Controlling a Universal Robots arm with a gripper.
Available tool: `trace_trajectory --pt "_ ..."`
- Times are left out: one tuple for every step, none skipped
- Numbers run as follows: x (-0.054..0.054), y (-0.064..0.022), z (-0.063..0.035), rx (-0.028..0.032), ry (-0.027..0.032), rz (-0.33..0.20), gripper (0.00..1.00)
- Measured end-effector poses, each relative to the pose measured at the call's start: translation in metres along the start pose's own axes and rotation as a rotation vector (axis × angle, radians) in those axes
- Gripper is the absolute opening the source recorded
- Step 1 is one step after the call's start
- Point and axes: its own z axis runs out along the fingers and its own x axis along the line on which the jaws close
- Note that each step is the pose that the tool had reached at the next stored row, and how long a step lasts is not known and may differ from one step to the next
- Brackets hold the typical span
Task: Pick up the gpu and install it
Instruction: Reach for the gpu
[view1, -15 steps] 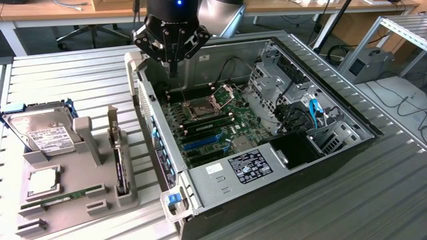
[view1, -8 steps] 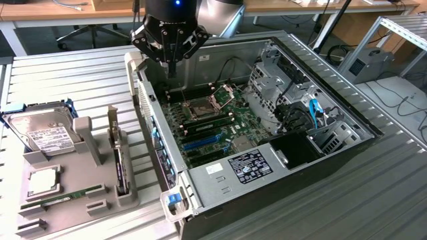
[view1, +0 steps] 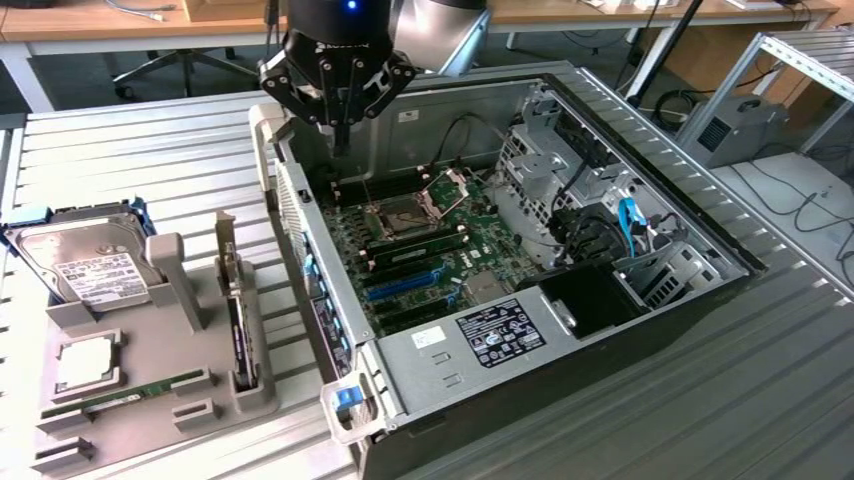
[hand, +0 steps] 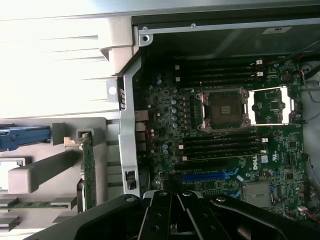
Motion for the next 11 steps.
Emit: trace_trajectory --pt "0.0003 0.0000 0.0000 0.0001 0.0000 0.000 0.11" --pt "0.0007 0.0000 0.0000 0.0000 0.0000 0.000 0.11" --pt "0.0012 -0.0001 0.0000 0.0000 0.0000 0.000 0.11" --pt "0.0016 -0.0001 -0.0001 0.0001 0.0000 0.000 0.11" --pt "0.0021 -0.0002 -0.0001 0.0000 0.0001 0.000 0.11" --pt "0.0027 -0.0002 -0.0001 0.0000 0.0000 0.000 0.11" --pt "0.0032 -0.0002 -0.0001 0.0001 0.0000 0.000 0.11" --pt "0.0037 -0.0003 -0.0001 0.0001 0.0000 0.000 0.11" --pt "0.0040 -0.0003 -0.0001 0.0001 0.0000 0.000 0.11" --pt "0.0044 -0.0003 -0.0001 0.0001 0.0000 0.000 0.11" --pt "0.0048 -0.0004 -0.0001 0.0000 0.0000 0.000 0.11"
